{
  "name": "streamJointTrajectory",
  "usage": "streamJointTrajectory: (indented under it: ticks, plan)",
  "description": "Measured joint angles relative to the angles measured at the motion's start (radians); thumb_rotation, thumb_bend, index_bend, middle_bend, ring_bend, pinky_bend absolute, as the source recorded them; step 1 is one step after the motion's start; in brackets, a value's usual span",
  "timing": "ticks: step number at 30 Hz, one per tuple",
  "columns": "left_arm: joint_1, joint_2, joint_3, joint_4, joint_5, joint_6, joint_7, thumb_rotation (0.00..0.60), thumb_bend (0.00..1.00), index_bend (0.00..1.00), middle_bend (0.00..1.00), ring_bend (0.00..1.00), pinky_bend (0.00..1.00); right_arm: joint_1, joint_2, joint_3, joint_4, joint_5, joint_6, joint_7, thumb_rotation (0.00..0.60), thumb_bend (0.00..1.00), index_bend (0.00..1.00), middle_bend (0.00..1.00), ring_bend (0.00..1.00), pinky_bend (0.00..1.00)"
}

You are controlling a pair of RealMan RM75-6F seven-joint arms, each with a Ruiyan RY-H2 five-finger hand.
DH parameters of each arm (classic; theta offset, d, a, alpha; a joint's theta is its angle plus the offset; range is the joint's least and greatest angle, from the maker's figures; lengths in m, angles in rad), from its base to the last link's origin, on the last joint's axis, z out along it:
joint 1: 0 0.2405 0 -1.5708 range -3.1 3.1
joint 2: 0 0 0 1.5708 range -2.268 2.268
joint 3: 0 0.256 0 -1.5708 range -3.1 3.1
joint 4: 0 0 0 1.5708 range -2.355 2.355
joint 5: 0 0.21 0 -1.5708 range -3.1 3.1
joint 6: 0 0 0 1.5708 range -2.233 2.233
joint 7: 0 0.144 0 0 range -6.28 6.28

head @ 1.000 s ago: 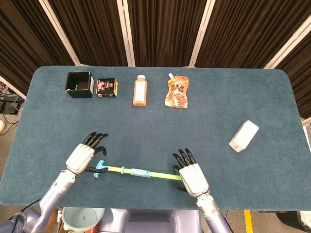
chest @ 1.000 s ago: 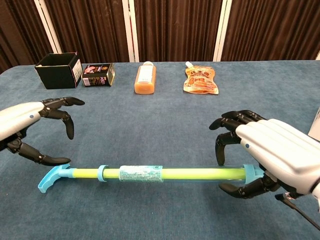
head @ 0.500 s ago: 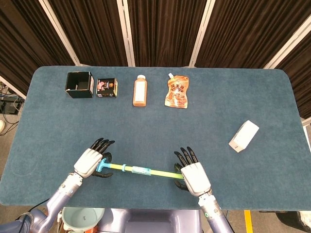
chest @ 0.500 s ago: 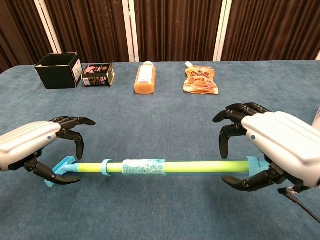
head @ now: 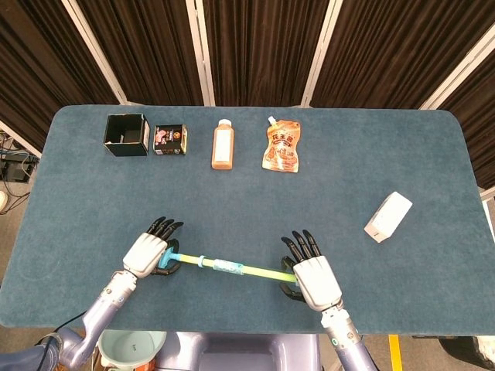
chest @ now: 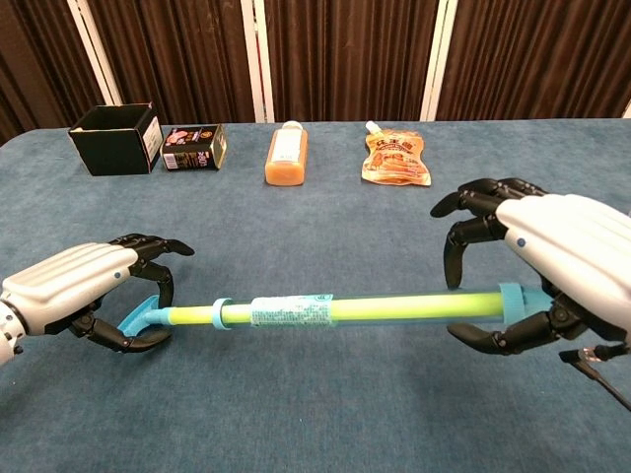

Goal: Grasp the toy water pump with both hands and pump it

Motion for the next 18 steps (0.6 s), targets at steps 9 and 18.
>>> streamJointTrajectory:
  ticks: [9, 18]
  plan:
    - [0.0, 0.0, 0.002, -0.012, -0.006, 0.015, 0.033, 0.6, 0.61, 0.68, 0.16, 0.06, 0.05, -0.005, 0.033, 0.01, -0.022, -0.004, 0.019, -0.002, 0.6, 0.44, 0.81, 0.19, 0.07, 0.01]
    - [0.025, 0.032, 0.007, -0.028, 0.044, 0.158, 0.022, 0.6, 0.63, 0.69, 0.18, 0.07, 0.05, -0.013, 0.102, 0.049, -0.023, 0.039, 0.037, 0.034, 0.6, 0.41, 0.83, 0.2, 0.07, 0.01]
